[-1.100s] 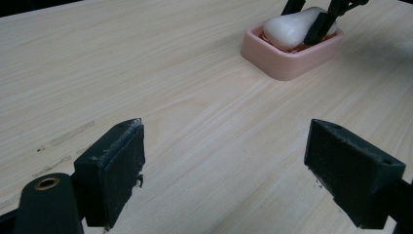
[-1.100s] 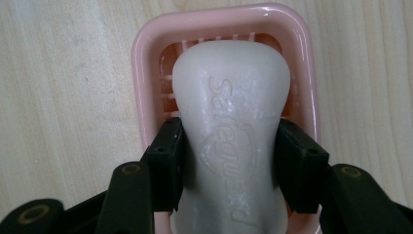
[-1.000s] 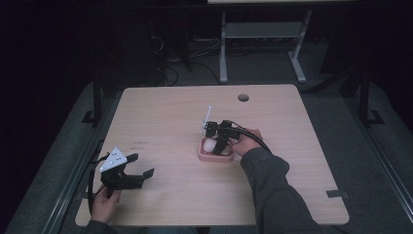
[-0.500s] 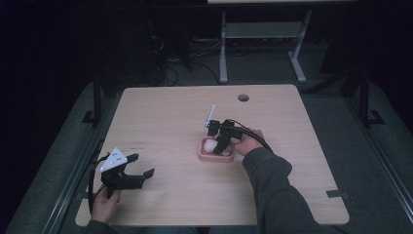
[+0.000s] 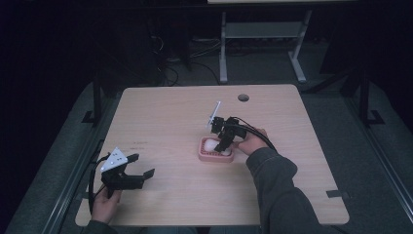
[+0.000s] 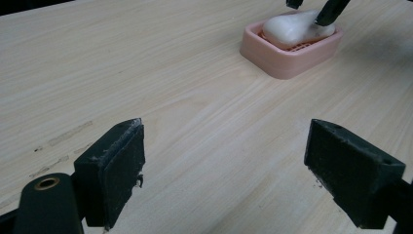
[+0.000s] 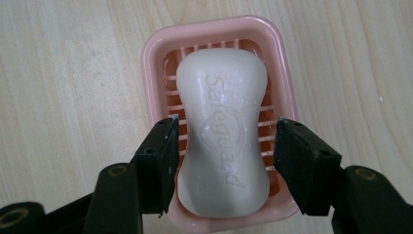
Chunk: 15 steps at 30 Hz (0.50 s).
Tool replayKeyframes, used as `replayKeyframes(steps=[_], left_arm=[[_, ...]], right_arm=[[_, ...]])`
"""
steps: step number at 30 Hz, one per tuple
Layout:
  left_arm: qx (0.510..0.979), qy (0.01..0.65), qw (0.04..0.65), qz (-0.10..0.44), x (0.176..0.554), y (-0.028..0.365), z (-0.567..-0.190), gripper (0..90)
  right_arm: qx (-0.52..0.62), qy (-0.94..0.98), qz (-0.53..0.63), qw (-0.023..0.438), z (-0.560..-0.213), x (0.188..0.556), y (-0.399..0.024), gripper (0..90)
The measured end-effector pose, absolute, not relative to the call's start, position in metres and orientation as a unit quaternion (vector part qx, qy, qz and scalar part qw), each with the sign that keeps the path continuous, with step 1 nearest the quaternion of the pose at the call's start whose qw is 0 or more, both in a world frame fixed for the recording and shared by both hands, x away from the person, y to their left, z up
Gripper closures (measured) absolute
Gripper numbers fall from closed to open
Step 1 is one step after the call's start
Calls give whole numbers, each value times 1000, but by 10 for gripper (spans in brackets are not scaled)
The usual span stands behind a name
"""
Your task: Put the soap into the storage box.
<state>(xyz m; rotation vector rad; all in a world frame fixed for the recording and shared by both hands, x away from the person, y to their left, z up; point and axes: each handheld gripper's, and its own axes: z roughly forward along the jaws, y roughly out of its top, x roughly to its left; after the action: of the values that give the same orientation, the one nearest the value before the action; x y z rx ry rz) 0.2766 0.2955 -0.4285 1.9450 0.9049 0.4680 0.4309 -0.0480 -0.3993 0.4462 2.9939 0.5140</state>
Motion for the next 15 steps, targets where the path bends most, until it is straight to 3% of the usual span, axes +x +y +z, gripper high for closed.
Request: replayKeyframes(steps=[15], left_arm=[[789,366,455,189,276,295,-428,145]], right_arm=[[160,967,193,47,-386,425,-63,393]])
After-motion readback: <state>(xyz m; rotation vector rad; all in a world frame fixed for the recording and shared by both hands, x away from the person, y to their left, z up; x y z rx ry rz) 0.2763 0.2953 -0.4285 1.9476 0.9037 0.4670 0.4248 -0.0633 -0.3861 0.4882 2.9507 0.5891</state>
